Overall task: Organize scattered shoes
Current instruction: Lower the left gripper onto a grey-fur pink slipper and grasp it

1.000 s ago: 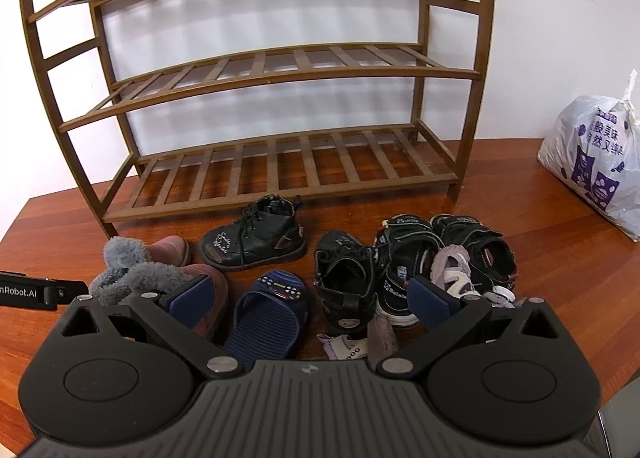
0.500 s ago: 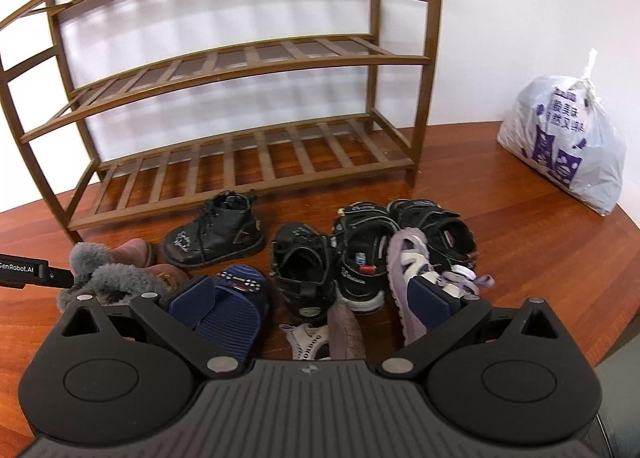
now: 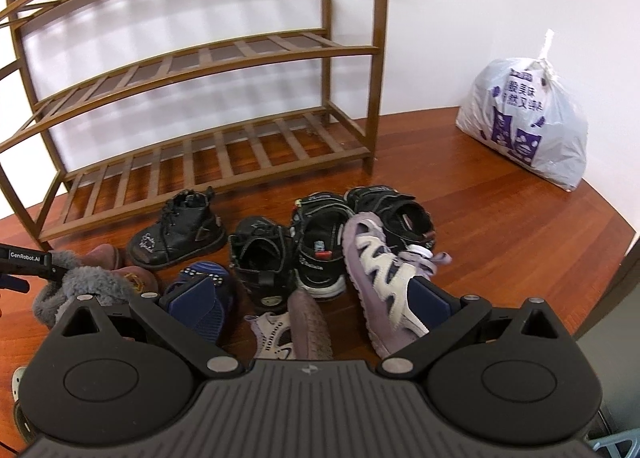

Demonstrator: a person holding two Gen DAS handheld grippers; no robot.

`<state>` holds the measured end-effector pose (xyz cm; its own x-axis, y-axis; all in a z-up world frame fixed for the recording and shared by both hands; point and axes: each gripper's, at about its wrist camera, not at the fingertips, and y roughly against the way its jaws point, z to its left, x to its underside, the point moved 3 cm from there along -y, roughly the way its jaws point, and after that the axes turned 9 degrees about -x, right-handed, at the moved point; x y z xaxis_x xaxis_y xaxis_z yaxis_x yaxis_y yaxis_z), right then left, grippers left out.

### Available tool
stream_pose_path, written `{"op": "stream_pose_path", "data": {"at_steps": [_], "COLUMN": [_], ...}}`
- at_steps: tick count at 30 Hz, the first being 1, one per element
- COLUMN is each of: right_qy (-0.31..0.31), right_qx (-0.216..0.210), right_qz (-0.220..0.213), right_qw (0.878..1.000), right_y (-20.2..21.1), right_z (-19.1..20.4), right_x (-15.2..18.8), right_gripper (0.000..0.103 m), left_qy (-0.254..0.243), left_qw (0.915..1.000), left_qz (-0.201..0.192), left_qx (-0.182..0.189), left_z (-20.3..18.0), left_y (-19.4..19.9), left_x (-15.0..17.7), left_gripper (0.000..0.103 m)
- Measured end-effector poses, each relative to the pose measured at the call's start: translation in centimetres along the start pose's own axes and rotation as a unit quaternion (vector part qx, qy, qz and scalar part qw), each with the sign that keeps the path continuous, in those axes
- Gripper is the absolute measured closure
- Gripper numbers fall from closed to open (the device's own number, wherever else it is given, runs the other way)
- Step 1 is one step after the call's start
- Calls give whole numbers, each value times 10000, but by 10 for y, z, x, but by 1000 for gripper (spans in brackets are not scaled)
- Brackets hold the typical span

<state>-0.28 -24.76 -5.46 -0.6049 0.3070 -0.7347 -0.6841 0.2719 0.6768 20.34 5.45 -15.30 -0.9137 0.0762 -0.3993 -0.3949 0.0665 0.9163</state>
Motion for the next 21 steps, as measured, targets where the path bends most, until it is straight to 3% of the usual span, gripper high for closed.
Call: {"op": "stream_pose_path", "data": {"at_steps": [9,21], "right_qy": [-118,-126], "right_qx": [159,160], "right_qz": [-10,21], "right_qw": [9998,9998], "right_y": [4,2], "right_z": [-9,-13], "right_x": [4,5], "right_gripper": [0,0], "left_qy": [95,223], "left_qw": [9976,9968], "left_qz": [628,761], "left_qx": [273,119], "left_z": [3,10], "left_y": [-38,-53], "left_x": [-11,-12], "left_gripper": [0,0]}}
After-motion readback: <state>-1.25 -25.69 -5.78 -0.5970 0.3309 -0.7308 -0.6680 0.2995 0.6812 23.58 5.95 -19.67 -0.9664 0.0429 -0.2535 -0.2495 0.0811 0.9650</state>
